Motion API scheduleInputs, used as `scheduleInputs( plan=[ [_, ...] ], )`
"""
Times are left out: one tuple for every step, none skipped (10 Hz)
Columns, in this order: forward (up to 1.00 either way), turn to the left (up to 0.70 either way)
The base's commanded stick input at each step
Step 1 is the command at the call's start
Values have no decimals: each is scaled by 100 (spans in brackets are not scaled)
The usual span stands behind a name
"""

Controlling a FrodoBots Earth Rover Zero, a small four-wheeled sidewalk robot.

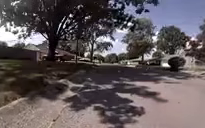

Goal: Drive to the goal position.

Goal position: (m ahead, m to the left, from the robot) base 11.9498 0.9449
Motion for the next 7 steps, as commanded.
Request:
scheduleInputs(
  plan=[
    [100, 0],
    [100, 0],
    [100, 0],
    [100, 0],
    [100, 0],
    [100, 0],
    [100, 0]
  ],
)
